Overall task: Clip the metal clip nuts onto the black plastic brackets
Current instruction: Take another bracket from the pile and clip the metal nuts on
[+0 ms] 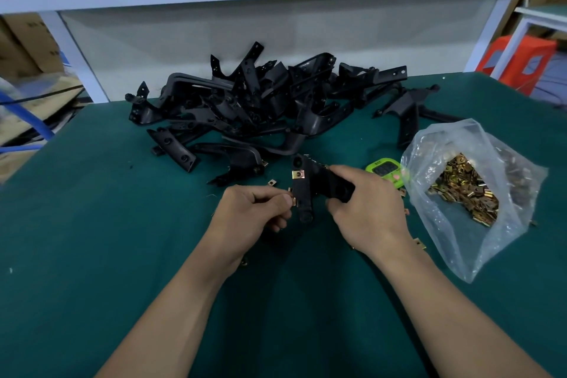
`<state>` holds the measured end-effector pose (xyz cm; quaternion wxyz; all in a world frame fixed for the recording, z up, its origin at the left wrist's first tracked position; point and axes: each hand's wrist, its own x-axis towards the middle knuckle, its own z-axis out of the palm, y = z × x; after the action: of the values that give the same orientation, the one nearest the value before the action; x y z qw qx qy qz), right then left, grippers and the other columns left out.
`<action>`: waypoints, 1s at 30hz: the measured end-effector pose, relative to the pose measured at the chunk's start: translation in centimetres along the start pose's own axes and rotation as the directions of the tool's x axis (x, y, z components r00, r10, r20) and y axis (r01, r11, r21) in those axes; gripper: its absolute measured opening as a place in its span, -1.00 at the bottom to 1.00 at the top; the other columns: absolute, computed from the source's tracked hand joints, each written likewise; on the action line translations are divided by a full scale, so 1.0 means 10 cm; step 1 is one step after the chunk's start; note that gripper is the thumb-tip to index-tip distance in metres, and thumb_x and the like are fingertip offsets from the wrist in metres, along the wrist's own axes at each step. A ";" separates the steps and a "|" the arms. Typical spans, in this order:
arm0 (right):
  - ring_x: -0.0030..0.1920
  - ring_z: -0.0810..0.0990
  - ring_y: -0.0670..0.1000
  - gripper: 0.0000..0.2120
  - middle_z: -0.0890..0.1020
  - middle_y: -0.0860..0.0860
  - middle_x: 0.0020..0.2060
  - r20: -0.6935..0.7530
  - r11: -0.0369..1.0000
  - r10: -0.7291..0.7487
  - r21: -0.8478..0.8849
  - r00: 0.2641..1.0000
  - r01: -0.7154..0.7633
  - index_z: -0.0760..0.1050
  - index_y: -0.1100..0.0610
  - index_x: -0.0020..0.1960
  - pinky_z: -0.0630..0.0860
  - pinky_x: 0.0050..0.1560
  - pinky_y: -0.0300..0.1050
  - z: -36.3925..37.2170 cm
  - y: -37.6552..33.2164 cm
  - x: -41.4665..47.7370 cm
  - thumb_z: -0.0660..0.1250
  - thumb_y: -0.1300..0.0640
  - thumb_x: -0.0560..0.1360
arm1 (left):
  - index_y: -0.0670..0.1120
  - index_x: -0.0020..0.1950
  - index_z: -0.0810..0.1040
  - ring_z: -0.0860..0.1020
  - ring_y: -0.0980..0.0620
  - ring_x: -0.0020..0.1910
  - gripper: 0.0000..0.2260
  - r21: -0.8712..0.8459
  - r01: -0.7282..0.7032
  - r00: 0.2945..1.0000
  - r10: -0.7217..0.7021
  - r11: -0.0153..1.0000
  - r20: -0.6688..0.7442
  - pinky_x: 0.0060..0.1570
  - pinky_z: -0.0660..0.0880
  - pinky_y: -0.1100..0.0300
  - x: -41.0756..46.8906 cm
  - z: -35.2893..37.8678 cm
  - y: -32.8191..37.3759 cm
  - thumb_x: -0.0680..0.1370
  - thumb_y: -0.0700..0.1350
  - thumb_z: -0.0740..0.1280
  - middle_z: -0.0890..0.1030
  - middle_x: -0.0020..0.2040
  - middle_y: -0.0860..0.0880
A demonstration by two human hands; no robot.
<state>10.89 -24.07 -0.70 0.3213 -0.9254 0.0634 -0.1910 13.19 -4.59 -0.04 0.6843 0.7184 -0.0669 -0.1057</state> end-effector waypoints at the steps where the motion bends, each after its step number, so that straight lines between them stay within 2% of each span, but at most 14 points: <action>1: -0.11 0.63 0.07 -0.54 0.69 -0.12 -0.11 -0.006 1.000 -0.007 0.003 1.000 0.007 0.61 -0.17 0.24 0.60 -0.05 0.02 0.00 0.00 0.00 0.47 0.16 0.39 | -0.04 -0.19 0.77 0.59 0.06 -0.35 -0.83 0.008 0.007 1.000 -0.007 1.000 0.010 -0.32 0.54 0.27 0.00 0.00 0.00 0.56 -0.23 0.46 0.67 -0.31 -0.08; 7: -0.03 0.64 0.12 -0.50 0.69 -0.06 -0.01 -0.031 0.999 -0.038 -0.017 0.999 0.037 0.59 -0.13 0.31 0.60 0.02 0.07 0.03 -0.02 -0.02 0.51 0.16 0.41 | -0.07 -0.23 0.76 0.59 0.05 -0.37 -0.80 0.025 0.015 1.000 -0.016 1.000 0.012 -0.33 0.53 0.26 -0.03 0.04 0.00 0.56 -0.24 0.45 0.65 -0.34 -0.07; 12: -0.11 0.62 0.14 -0.48 0.65 -0.06 -0.08 -0.048 0.995 -0.064 -0.084 0.997 0.060 0.58 -0.15 0.30 0.59 -0.05 0.07 0.05 -0.04 -0.05 0.53 0.21 0.40 | -0.09 -0.32 0.71 0.54 0.09 -0.38 -0.77 0.153 -0.010 1.000 0.010 0.988 0.006 -0.35 0.49 0.26 -0.05 0.11 0.01 0.55 -0.23 0.46 0.63 -0.38 -0.06; 15: -0.10 0.62 0.14 -0.51 0.64 -0.05 -0.09 -0.058 0.993 -0.061 -0.101 0.996 0.055 0.58 -0.14 0.27 0.59 -0.06 0.08 0.05 -0.04 -0.05 0.51 0.21 0.40 | -0.15 -0.32 0.66 0.47 0.11 -0.40 -0.76 0.145 -0.003 1.000 0.005 0.989 -0.016 -0.37 0.42 0.30 -0.05 0.15 0.00 0.56 -0.21 0.44 0.57 -0.41 -0.01; 18: -0.04 0.62 0.13 -0.49 0.66 -0.06 -0.03 -0.024 0.997 -0.035 -0.070 0.999 0.033 0.56 -0.17 0.31 0.59 0.00 0.09 0.05 -0.05 -0.06 0.49 0.19 0.42 | -0.09 -0.32 0.64 0.42 0.12 -0.38 -0.75 0.151 0.027 0.999 -0.020 0.988 -0.042 -0.34 0.38 0.29 -0.07 0.19 -0.01 0.57 -0.15 0.44 0.51 -0.41 0.03; 20: -0.03 0.61 0.11 -0.54 0.66 -0.08 -0.03 -0.014 0.998 -0.017 -0.056 1.000 0.016 0.58 -0.16 0.26 0.57 0.00 0.07 0.03 -0.05 -0.04 0.47 0.17 0.42 | -0.05 -0.25 0.69 0.40 0.12 -0.40 -0.80 0.155 0.040 0.995 -0.025 0.987 -0.098 -0.35 0.37 0.27 -0.08 0.22 0.00 0.57 -0.08 0.45 0.50 -0.41 0.05; 22: -0.08 0.60 0.10 -0.61 0.64 -0.11 -0.10 -0.015 0.998 -0.003 -0.061 1.000 0.002 0.59 -0.14 0.19 0.56 -0.06 0.04 0.02 -0.06 -0.02 0.44 0.17 0.41 | 0.00 -0.21 0.71 0.41 0.12 -0.44 -0.83 0.248 0.023 0.984 0.023 0.969 -0.179 -0.40 0.38 0.25 -0.10 0.26 0.00 0.55 0.02 0.46 0.54 -0.44 0.03; 26: -0.06 0.61 0.09 -0.57 0.65 -0.12 -0.07 -0.012 0.997 -0.013 -0.075 1.000 0.012 0.57 -0.17 0.24 0.57 -0.03 0.06 0.02 -0.08 -0.06 0.45 0.17 0.44 | -0.01 -0.37 0.57 0.36 0.13 -0.53 -0.69 0.472 -0.056 0.945 0.199 0.880 -0.259 -0.50 0.32 0.27 -0.16 0.36 -0.03 0.45 0.13 0.51 0.50 -0.52 0.03; 30: -0.09 0.61 0.11 -0.57 0.62 -0.12 -0.11 -0.049 0.993 -0.033 -0.115 0.998 0.027 0.58 -0.15 0.22 0.54 -0.12 0.00 0.07 -0.11 -0.11 0.42 0.21 0.43 | 0.07 -0.46 0.47 0.37 0.08 -0.53 -0.62 0.618 0.025 0.907 0.243 0.785 -0.345 -0.43 0.25 0.16 -0.16 0.43 -0.08 0.45 0.18 0.49 0.48 -0.50 0.16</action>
<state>10.19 -22.57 -0.87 0.2634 -0.9379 0.0683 -0.2153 10.56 -8.36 -0.96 0.4194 0.9006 0.0042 0.1139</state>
